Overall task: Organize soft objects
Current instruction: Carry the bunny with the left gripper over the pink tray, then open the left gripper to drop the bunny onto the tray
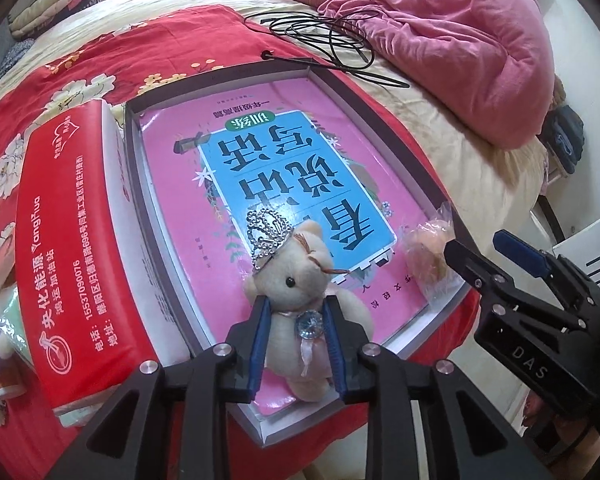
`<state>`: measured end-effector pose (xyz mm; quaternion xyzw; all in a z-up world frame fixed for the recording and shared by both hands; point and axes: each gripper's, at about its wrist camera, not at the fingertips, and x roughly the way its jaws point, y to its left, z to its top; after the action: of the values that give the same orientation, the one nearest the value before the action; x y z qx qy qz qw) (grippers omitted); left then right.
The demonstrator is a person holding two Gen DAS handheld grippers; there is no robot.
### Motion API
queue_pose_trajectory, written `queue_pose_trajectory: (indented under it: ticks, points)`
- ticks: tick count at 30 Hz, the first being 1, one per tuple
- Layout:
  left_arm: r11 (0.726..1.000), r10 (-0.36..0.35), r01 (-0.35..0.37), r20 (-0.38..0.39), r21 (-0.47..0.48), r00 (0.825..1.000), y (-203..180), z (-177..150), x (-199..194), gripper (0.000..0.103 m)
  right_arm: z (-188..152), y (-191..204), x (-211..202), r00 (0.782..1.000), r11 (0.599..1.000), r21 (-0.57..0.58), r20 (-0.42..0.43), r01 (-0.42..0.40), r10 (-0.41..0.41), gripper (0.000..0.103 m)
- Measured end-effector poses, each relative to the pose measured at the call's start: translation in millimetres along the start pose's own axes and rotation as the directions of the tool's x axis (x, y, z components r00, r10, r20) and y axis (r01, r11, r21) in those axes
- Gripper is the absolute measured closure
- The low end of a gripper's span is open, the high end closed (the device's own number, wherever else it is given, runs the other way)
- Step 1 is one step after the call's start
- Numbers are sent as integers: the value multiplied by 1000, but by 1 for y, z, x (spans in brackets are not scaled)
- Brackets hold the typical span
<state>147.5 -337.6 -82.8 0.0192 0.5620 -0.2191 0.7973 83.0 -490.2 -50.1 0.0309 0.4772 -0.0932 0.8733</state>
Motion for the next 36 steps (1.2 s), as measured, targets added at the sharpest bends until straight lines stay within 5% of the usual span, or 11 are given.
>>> queue_pose_trajectory:
  ticks: [10, 18, 36]
  points:
    - [999, -35, 35, -12, -2, 999, 3, -4, -5, 75, -5, 6, -8, 1000, 1000, -8, 8, -4, 4, 36]
    - [998, -58, 58, 14, 10, 998, 2, -9, -23, 54, -3, 9, -14, 1000, 1000, -12, 15, -3, 3, 36]
    - [998, -68, 69, 128, -5, 989, 18, -19, -89, 33, 7, 32, -49, 997, 999, -50, 73, 12, -8, 28]
